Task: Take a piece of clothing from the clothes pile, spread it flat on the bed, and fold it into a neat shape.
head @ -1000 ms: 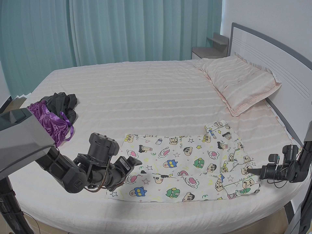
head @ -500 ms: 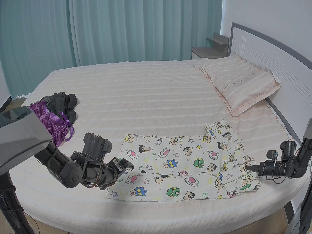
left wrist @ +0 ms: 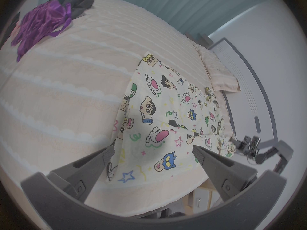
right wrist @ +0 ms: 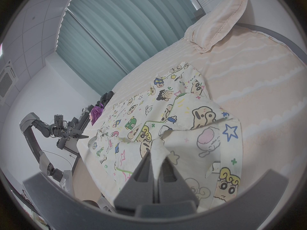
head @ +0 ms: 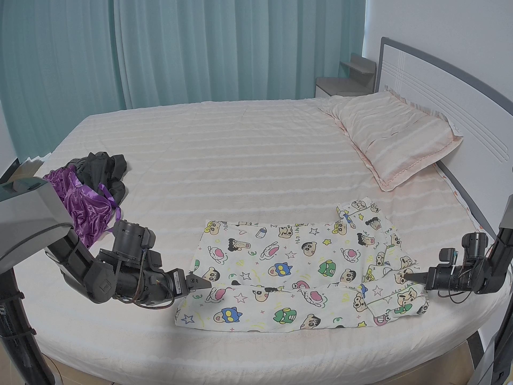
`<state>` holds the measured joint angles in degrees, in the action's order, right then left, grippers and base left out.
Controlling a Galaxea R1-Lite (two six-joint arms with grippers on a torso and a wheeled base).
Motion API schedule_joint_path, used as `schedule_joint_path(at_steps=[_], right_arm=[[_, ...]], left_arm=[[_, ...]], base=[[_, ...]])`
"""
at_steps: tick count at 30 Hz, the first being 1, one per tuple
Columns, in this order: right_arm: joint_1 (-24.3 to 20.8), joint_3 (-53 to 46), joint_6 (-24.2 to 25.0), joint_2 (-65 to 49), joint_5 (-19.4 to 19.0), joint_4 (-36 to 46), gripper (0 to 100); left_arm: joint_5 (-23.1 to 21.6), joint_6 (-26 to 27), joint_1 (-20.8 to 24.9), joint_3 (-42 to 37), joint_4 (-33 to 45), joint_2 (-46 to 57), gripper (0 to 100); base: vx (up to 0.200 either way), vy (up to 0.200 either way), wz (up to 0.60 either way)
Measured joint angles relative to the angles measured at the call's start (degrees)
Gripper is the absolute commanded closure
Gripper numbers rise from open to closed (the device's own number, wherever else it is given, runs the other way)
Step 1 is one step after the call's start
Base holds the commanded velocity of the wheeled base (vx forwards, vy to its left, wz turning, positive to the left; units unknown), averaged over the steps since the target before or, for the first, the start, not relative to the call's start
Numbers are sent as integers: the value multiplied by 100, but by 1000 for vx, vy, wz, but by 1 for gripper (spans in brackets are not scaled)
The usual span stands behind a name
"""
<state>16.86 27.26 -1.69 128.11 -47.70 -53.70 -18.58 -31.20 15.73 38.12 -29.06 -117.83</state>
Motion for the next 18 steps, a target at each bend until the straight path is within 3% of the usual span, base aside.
schedule_joint_path(at_steps=[7, 18], right_arm=[[22, -55, -5, -2, -30, -9, 100], [30, -91, -5, -9, -68, -17, 100]], left_arm=[[-684, 310, -280, 165, -112, -229, 0], [-562, 541, -297, 245, -1022, -789, 0]], base=[[0, 0, 0], [0, 0, 0]])
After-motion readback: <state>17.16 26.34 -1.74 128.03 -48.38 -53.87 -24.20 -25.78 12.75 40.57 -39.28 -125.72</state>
